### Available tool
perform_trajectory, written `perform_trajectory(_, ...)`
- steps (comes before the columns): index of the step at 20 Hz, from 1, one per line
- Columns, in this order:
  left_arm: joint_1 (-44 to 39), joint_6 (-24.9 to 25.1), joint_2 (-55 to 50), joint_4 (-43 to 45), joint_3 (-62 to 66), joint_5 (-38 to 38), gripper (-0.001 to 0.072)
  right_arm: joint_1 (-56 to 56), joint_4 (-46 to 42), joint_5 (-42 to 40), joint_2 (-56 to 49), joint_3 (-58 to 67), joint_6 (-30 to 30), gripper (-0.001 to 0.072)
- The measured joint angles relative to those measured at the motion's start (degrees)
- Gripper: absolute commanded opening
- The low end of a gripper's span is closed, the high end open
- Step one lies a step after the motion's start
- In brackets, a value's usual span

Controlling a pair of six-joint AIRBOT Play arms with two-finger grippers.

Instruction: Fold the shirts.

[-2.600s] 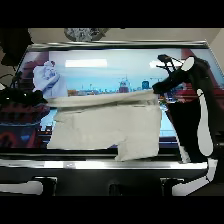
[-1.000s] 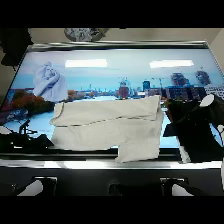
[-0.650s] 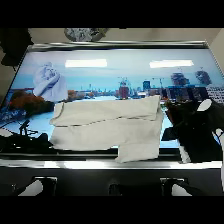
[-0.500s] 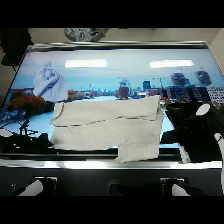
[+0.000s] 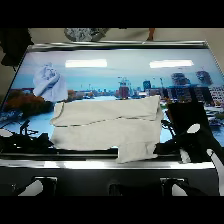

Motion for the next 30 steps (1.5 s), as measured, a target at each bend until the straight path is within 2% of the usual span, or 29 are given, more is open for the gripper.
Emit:
perform_trajectory(4, 0.1, 0.6, 3.5, 3.5, 4.5, 0.8, 0.0029, 0.0, 1.1, -1.2, 2.0, 6.3, -2.8, 0.0043)
perform_trajectory(8, -0.1, -1.5, 13.9, -4.7, 18.9, 0.4, 0.0029, 0.0, 0.9, -2.7, 8.6, 26.9, -4.8, 0.0043)
perform_trajectory(10, -0.1, -2.9, 19.6, -9.0, 30.5, 3.7, 0.0029, 0.0, 0.2, -6.2, 12.4, 40.7, -5.5, 0.0043)
perform_trajectory(13, 0.0, -4.4, 25.9, -10.6, 47.8, 11.6, 0.0029, -0.1, -3.3, -13.0, 18.0, 60.3, -5.9, 0.0043)
perform_trajectory(16, 0.1, -6.1, 30.0, -10.3, 60.1, 15.9, 0.0029, -0.2, -8.3, -15.5, 22.5, 72.1, -3.9, 0.0043)
perform_trajectory(21, 0.1, -9.2, 33.2, -10.5, 66.9, 17.9, 0.0029, -0.2, -13.7, -13.9, 27.7, 78.9, 0.0, 0.0043)
perform_trajectory(25, 0.0, -10.1, 32.1, -10.7, 68.1, 17.3, 0.0029, -0.1, -15.2, -11.2, 26.8, 80.2, 1.8, 0.0043)
perform_trajectory(27, 0.0, -10.3, 29.2, -10.2, 68.2, 13.1, 0.0029, -0.1, -14.9, -6.7, 23.1, 80.4, 2.6, 0.0042)
perform_trajectory(30, -0.3, -8.9, 20.6, -9.6, 67.3, 2.6, 0.0029, 0.2, -10.9, 4.8, 11.7, 80.4, 3.2, 0.0042)
